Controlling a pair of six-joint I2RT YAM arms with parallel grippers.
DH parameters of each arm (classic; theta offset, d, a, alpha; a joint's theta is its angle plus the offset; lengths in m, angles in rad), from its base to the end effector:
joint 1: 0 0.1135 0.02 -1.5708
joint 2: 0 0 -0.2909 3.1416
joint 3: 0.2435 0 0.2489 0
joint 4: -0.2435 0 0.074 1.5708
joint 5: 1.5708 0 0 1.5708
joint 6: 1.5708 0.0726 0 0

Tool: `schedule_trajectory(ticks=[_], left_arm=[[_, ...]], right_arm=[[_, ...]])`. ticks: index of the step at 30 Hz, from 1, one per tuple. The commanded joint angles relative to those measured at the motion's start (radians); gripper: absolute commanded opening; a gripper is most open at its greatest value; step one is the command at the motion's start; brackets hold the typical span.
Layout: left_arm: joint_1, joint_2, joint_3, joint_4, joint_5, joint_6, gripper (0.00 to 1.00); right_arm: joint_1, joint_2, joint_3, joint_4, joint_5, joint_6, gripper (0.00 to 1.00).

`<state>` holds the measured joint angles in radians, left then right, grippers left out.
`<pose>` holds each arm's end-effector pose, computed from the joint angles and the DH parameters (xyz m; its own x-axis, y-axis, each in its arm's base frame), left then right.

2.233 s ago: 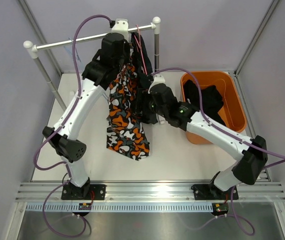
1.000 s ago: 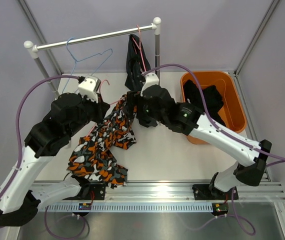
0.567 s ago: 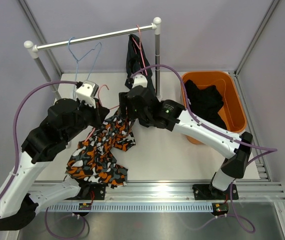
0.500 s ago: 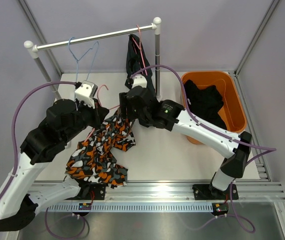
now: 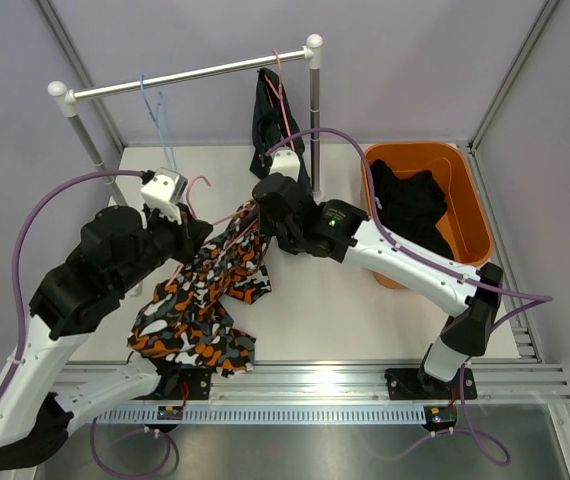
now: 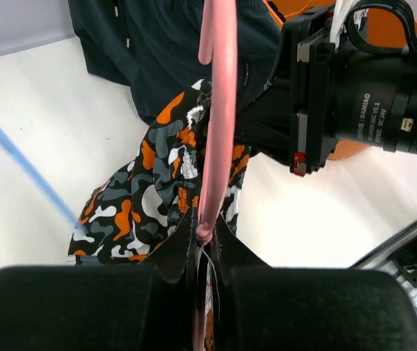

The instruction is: Remove the shorts from the hanger

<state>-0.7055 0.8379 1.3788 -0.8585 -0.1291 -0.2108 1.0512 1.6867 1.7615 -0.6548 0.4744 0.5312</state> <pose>0.1128 -0.0838 0.4599 -0.3475 0.0235 -0.9374 0.4880 0.8582 -0.1595 0.2304 0.3359 0.4044 -0.5297 -0.0184 -0.8480 -0.3643 0.9078 0.2079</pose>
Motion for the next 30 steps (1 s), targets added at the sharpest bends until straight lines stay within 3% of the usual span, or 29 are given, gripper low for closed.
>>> schedule_trajectory(ticks=[1,10,20,26,30], left_arm=[[-0.005,-0.046,0.025,0.007,0.017,-0.001,0.00],[-0.005,-0.105,0.037,-0.007,0.068,0.013,0.00],[-0.005,-0.174,0.013,0.038,0.066,0.001,0.00],[-0.005,-0.207,-0.066,0.186,-0.020,-0.035,0.00],[-0.005,-0.181,-0.090,0.292,-0.082,-0.045,0.00]], right_arm=[[-0.029,-0.041,0.020,-0.017,0.086,-0.007,0.00],[-0.115,-0.042,-0.011,-0.020,0.072,-0.005,0.00],[-0.122,-0.053,-0.019,-0.026,0.020,0.000,0.00],[0.042,-0.122,-0.039,-0.054,0.049,0.021,0.00],[0.231,-0.128,-0.008,-0.097,0.082,0.016,0.00]])
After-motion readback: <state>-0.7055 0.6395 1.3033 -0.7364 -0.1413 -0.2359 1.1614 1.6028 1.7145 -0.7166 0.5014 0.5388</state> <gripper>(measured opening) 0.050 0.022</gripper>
